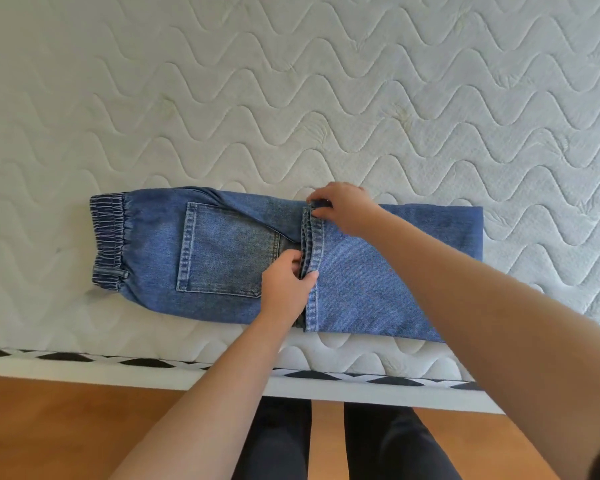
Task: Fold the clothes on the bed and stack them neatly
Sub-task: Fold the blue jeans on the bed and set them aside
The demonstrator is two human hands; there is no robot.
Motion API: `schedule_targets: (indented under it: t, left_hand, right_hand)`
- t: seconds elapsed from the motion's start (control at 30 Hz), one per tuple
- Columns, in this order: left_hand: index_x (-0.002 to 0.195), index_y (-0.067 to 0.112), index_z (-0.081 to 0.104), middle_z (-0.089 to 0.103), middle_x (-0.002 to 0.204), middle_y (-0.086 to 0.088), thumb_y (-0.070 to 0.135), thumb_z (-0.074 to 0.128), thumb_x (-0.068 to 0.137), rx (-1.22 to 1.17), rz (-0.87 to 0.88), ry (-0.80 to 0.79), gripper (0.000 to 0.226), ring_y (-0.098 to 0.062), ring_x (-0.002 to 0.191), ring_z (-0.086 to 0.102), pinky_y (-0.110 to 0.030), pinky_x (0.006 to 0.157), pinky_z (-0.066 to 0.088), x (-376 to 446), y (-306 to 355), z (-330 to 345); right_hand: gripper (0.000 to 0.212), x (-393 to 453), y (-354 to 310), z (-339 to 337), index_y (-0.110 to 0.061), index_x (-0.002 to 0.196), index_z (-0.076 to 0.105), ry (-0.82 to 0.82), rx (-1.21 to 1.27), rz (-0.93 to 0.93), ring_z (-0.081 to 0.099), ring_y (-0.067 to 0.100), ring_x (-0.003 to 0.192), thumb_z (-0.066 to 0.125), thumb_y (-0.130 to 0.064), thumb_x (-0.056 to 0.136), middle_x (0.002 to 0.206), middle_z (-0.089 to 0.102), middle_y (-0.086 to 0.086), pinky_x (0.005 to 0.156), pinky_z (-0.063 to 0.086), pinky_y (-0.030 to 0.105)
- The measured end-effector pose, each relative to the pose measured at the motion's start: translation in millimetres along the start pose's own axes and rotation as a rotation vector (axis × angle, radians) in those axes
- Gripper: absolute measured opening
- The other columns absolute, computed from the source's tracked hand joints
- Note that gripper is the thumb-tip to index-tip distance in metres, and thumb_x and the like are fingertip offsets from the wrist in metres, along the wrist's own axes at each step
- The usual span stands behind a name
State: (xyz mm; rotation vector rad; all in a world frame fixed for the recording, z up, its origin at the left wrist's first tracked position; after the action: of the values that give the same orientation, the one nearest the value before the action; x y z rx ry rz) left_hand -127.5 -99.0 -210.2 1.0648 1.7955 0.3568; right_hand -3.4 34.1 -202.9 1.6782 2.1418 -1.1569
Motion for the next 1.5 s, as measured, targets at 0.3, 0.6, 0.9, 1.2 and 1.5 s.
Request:
schedule_targets:
  t: [0.3,0.6,0.9,1.2,1.5]
  left_hand:
    - [0.113,0.018,0.059,0.063,0.082,0.011,0.03,0.07,0.089,0.155,-0.106,-0.019,0.028,-0.017,0.084,0.065,-0.027,0.072,0.047,2.9,-19.6,-20.6]
    - [0.107,0.015,0.053,0.067,0.098,-0.006,0.067,0.063,0.08,0.361,-0.184,-0.13,0.06,-0.031,0.096,0.064,-0.038,0.078,0.052,-29.2,-33.5,3.1]
    - [0.107,0.015,0.058,0.071,0.096,-0.001,0.022,0.077,0.082,0.103,-0.179,0.001,0.032,-0.019,0.092,0.066,-0.022,0.072,0.043,-43.8,-48.4,2.9]
    - [0.115,0.008,0.063,0.066,0.102,-0.006,0.012,0.06,0.093,0.336,0.224,0.313,0.023,-0.025,0.096,0.06,-0.04,0.082,0.049,-41.7,-32.0,-80.9]
    - [0.144,0.007,0.046,0.037,0.153,-0.019,0.023,0.054,0.098,0.674,0.214,0.466,0.05,-0.039,0.141,0.033,-0.053,0.109,0.032,21.8,-74.6,-209.4]
  right_hand:
    - [0.029,-1.7,0.5,4.3,-0.022,0.122,0.063,0.195,0.136,0.038,0.05,0.025,0.114,0.063,-0.022,0.093,0.118,0.06,0.004,0.098,0.035,0.035]
    - [0.043,-43.1,-9.1,8.9,-0.018,0.134,0.055,0.552,0.031,0.048,0.045,0.026,0.126,0.063,-0.019,0.092,0.131,0.057,0.002,0.11,0.024,0.036]
    - [0.052,-68.8,-11.9,71.3,-0.013,0.153,0.03,0.3,0.021,-0.066,0.014,0.023,0.15,0.042,-0.021,0.104,0.161,0.023,0.003,0.12,0.016,0.038]
    - [0.056,-64.2,-29.3,97.6,-0.011,0.157,0.014,0.293,-0.123,0.003,0.003,0.02,0.152,0.034,-0.024,0.106,0.165,0.006,0.001,0.121,0.009,0.035]
    - [0.058,-52.0,-28.9,116.9,-0.012,0.157,-0.001,0.228,-0.189,0.061,-0.009,0.018,0.151,0.024,-0.028,0.107,0.16,-0.017,-0.003,0.122,0.0,0.032]
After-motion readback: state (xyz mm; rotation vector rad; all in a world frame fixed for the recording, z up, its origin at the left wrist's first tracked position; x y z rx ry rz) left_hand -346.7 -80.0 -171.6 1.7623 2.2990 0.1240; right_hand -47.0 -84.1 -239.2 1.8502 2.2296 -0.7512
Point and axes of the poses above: each hand's wrist, its own x-axis towards the middle knuckle, its own z-axis out of the palm, y = z × x, the point moved 8 cm from there along x, towards the middle knuckle
